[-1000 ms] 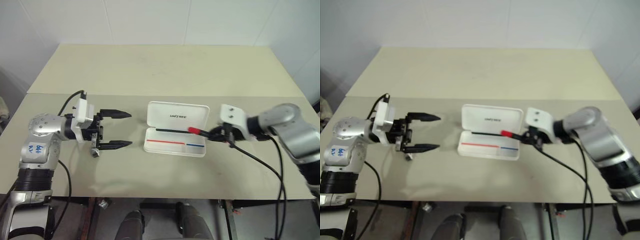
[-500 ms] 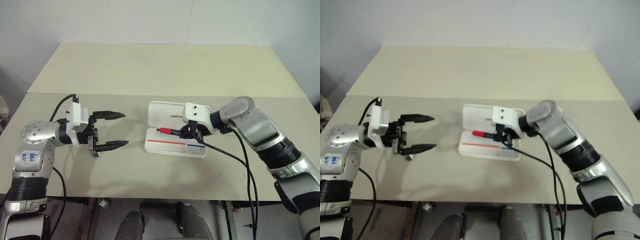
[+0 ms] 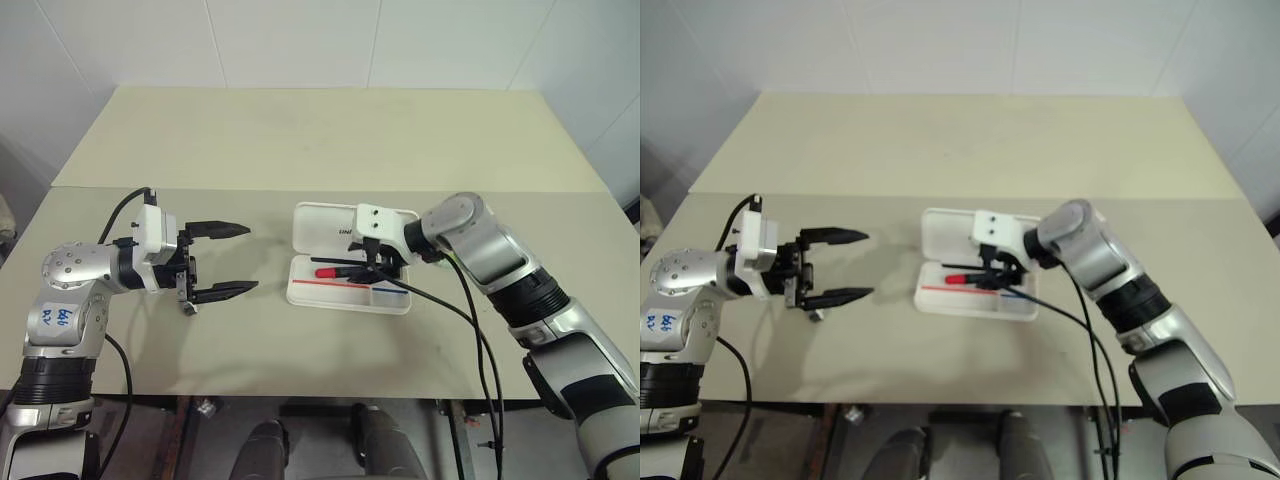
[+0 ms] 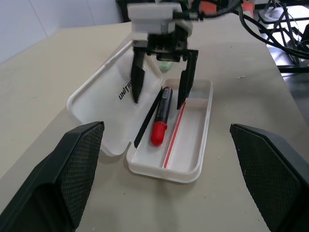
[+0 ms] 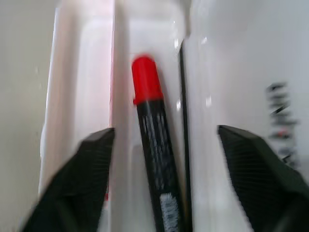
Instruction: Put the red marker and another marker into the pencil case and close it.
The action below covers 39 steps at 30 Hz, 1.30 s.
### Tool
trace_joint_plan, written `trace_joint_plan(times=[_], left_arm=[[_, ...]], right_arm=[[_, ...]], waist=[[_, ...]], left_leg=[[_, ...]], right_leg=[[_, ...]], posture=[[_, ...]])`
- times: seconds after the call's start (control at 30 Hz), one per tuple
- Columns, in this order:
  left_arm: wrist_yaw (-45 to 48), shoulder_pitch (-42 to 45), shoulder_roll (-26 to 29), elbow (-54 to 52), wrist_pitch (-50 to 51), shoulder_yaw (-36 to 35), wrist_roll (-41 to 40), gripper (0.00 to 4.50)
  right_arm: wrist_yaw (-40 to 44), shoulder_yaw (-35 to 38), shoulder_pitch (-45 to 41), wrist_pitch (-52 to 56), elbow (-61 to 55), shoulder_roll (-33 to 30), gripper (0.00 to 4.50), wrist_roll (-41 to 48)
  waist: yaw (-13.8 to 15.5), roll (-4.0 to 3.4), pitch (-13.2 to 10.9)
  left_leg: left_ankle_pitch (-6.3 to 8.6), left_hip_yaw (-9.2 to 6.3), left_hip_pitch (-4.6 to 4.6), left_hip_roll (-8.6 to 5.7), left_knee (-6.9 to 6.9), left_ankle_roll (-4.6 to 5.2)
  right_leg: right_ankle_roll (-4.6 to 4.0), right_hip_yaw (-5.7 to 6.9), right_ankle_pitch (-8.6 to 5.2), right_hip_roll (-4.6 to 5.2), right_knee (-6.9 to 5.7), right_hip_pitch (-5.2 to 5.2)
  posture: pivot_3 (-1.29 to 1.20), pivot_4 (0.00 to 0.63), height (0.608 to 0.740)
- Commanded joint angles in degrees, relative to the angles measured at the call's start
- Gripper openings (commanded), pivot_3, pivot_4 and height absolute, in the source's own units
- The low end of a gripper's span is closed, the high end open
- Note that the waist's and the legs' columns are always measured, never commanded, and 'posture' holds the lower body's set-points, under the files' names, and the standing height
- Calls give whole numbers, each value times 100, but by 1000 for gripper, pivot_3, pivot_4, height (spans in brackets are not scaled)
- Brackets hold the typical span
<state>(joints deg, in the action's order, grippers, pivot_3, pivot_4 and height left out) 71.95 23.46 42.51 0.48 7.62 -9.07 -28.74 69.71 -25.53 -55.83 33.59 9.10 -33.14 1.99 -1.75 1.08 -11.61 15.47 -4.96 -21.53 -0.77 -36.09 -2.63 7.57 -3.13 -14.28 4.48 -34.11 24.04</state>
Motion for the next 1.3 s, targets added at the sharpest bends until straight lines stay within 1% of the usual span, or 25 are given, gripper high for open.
trace_joint_plan(times=[0.03,0.13,0.33,0.47,0.57,0.63,0.7,0.83,0.87,0.93,1.07,1.2,1.3], left_arm=[[23,158,64,-104,-6,-60,-84,4500],[53,256,29,-49,-22,-5,-69,4500],[126,367,-57,-62,-2,134,-95,4500],[176,478,-174,-86,42,266,-101,4500],[223,590,-272,-54,51,386,-103,4500],[258,698,-359,2,40,469,-85,4500],[295,815,-445,77,24,546,-57,4500],[346,976,-552,188,11,635,-29,4500],[353,1064,-615,236,18,690,-16,4500],[364,1164,-684,298,21,754,1,4500],[411,1462,-900,325,101,986,3,4500],[433,1472,-926,159,241,1080,-34,4500],[374,1416,-954,-45,344,1114,-61,4500]], right_arm=[[178,357,-141,245,-391,-38,4468,308],[367,556,-16,700,-809,-130,4468,699],[804,869,602,1442,-1817,-876,4468,1479],[960,1160,999,1491,-2074,-1526,4468,1743],[1129,1310,1246,1268,-1917,-2135,4468,1708],[1176,1381,1309,912,-1440,-2452,4468,1537],[1214,1381,1288,301,-736,-2635,4468,1282],[1369,1270,1113,-846,479,-2655,4468,838],[1427,1210,995,-1253,1001,-2583,4468,678],[1536,1144,813,-1765,1669,-2462,4468,476],[1396,764,68,-3021,3544,-1978,4468,-316],[1322,657,-532,-3615,4680,-1596,4468,-765],[1217,633,-807,-3897,5268,-1385,4468,-1006]], waist=[[3,0,0],[6,0,0],[29,0,0],[19,0,0],[18,1,-1],[8,1,-1],[11,3,-2],[-11,3,-3],[-14,2,-6],[-15,3,-10],[-42,4,-13],[-83,-6,-23],[-106,-7,-24]], left_leg=[[0,0,0,1,1,0],[0,0,-1,1,2,0],[2,0,-5,-1,0,2],[2,3,-5,0,-2,3],[2,6,-4,0,-5,3],[2,14,-3,0,-5,4],[2,20,-1,0,-8,4],[2,36,5,0,-7,5],[3,41,7,1,-7,6],[3,44,7,1,-8,6],[3,52,10,0,-10,5],[2,55,10,1,-6,5],[2,55,9,2,-1,4]], right_leg=[[0,1,0,0,1,0],[0,1,0,0,1,1],[0,1,-1,1,6,0],[0,0,0,0,5,0],[0,-1,0,0,5,0],[0,-7,0,-1,6,0],[2,-10,1,-1,6,-1],[4,-26,2,-2,6,0],[5,-28,2,-4,6,0],[7,-31,4,-4,6,0],[11,-37,6,-4,6,-1],[13,-43,7,-4,5,1],[13,-43,6,-4,7,4]], posture=[[0,150,740],[0,150,740],[0,150,740],[0,150,740],[0,150,740],[0,150,740],[0,150,740],[0,150,740],[0,150,740],[0,150,740],[0,150,740],[0,150,740],[0,150,740]])
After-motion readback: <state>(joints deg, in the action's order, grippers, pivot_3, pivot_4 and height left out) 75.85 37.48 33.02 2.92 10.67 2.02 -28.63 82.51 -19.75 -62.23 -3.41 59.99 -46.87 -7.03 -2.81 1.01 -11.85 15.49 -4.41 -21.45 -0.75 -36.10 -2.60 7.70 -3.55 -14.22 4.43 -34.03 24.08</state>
